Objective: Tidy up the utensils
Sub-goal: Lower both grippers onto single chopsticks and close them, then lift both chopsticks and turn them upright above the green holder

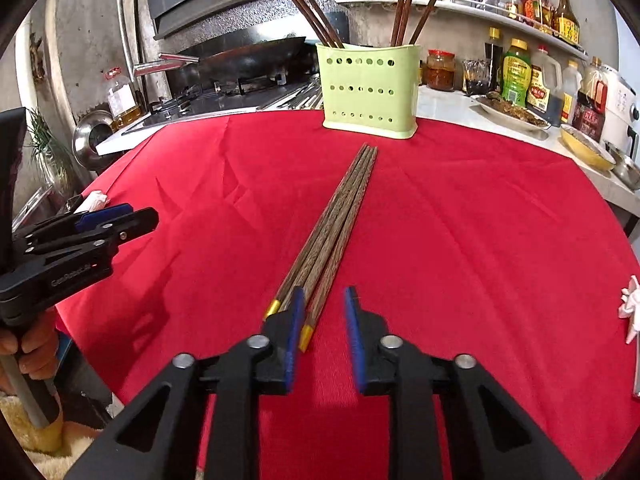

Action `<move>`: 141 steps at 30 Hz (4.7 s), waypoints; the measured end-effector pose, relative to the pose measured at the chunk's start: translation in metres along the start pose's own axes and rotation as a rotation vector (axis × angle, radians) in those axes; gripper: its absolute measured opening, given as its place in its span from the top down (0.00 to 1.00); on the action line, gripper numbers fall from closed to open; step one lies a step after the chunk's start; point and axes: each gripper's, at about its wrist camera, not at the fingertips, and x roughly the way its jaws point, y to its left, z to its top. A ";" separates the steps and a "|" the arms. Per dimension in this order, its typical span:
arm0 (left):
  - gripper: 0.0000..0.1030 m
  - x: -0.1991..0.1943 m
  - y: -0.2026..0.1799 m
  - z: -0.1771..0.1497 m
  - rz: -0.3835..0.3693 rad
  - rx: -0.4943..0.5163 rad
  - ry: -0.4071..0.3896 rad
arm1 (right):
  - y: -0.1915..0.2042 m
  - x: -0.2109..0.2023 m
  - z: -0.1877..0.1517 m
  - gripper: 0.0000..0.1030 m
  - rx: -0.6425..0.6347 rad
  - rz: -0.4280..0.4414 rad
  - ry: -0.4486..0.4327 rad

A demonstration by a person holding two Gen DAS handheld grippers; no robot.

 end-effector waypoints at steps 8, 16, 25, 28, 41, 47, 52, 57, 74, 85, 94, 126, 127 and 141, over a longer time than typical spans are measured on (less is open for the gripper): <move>0.58 0.008 -0.006 0.005 -0.027 0.013 0.016 | -0.003 0.018 0.004 0.90 0.001 -0.008 0.035; 0.58 0.014 -0.023 0.005 -0.119 0.017 0.049 | -0.026 0.009 -0.002 0.93 0.004 -0.069 0.033; 0.60 0.028 -0.057 0.005 -0.221 0.046 0.091 | -0.070 -0.009 -0.014 0.93 0.067 -0.159 0.022; 0.66 0.033 -0.069 0.005 -0.242 0.058 0.107 | -0.074 -0.009 -0.016 0.93 0.077 -0.154 0.015; 0.75 0.044 -0.097 0.004 -0.230 0.111 0.146 | -0.075 -0.010 -0.016 0.93 0.072 -0.137 0.004; 0.79 0.041 -0.101 0.000 -0.099 0.184 0.149 | -0.074 -0.010 -0.015 0.93 0.078 -0.141 0.001; 0.89 0.039 -0.087 -0.002 -0.076 0.174 0.157 | -0.074 -0.010 -0.016 0.93 0.084 -0.129 0.000; 0.93 0.034 -0.063 -0.004 -0.061 0.144 0.159 | -0.073 -0.010 -0.017 0.93 0.089 -0.112 -0.001; 0.73 0.025 -0.048 -0.013 -0.115 0.096 0.167 | -0.071 -0.018 -0.027 0.90 0.108 -0.087 -0.017; 0.93 0.017 -0.052 -0.018 -0.052 0.186 0.094 | -0.066 -0.022 -0.031 0.93 0.089 -0.104 -0.044; 0.93 -0.033 -0.031 0.013 -0.105 0.120 -0.100 | -0.060 -0.060 -0.007 0.93 0.079 -0.101 -0.174; 0.93 -0.121 -0.009 0.091 -0.137 0.085 -0.472 | -0.034 -0.138 0.106 0.93 -0.026 -0.114 -0.433; 0.93 -0.119 -0.011 0.089 -0.110 0.100 -0.462 | -0.033 -0.130 0.105 0.93 -0.032 -0.108 -0.404; 0.93 -0.062 -0.021 0.061 -0.074 0.178 -0.197 | -0.023 -0.090 0.086 0.94 -0.080 -0.121 -0.267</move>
